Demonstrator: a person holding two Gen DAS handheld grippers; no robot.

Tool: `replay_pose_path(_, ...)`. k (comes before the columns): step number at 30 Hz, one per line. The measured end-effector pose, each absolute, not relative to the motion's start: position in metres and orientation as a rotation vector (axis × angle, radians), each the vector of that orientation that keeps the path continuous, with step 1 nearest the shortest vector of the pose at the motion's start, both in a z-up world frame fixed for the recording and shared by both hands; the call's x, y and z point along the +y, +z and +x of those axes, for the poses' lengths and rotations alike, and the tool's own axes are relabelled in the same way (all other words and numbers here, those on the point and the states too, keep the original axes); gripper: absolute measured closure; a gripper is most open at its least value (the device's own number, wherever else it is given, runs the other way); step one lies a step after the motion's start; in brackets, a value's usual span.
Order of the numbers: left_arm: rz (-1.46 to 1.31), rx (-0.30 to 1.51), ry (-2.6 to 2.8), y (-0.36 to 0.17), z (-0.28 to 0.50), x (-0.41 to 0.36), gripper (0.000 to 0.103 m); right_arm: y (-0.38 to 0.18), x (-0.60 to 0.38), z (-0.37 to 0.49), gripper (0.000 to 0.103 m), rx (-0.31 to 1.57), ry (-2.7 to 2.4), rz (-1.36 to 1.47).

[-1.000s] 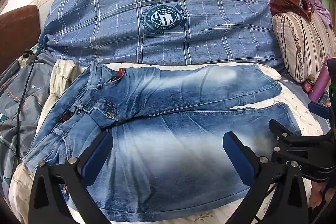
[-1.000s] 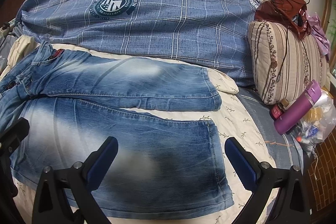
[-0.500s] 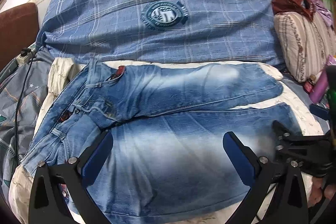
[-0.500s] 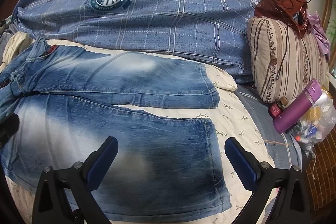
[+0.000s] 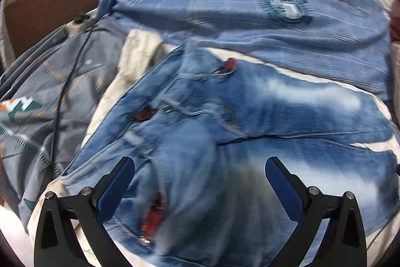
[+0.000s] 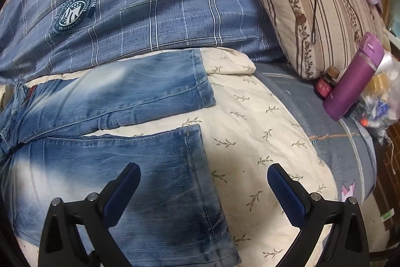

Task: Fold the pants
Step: 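Move the right tool to the leg hem while the left tool reaches the waistband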

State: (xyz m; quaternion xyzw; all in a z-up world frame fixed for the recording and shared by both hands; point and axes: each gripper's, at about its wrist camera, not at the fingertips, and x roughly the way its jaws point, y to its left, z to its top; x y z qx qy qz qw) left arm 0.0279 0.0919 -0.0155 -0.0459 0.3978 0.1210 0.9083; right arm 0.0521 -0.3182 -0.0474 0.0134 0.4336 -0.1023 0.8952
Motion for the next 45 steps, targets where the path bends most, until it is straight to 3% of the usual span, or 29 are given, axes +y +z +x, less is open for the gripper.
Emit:
replay_pose_path(17, -0.056, 1.059, 0.412, -0.067, 0.04, 0.123, 0.0, -0.093, -0.339, 0.064, 0.002, 1.065, -0.258, 0.096)
replay_pose_path(24, -0.061, 1.044, 0.421, -0.063, 0.039, 0.125, 0.0, -0.09, -0.347, 0.061, 0.002, 1.045, -0.293, 0.095)
replay_pose_path(32, -0.089, 0.875, 0.368, -0.021, 0.033, 0.118, 0.0, -0.046, -0.358, 0.07, 0.003, 0.829, -0.198, 0.239)
replay_pose_path(38, -0.12, 0.855, 0.284, 0.013, 0.109, 0.133, 0.0, -0.028, -0.372, 0.145, 0.008, 0.818, -0.136, 0.264)
replay_pose_path(43, -0.117, 0.924, 0.281, 0.012, 0.195, 0.157, 0.0, -0.032, -0.388, 0.205, 0.024, 0.844, -0.121, 0.331)
replay_pose_path(45, -0.124, 0.961, 0.262, 0.008, 0.219, 0.163, 0.0, -0.039, -0.395, 0.227, 0.026, 0.863, -0.114, 0.382)
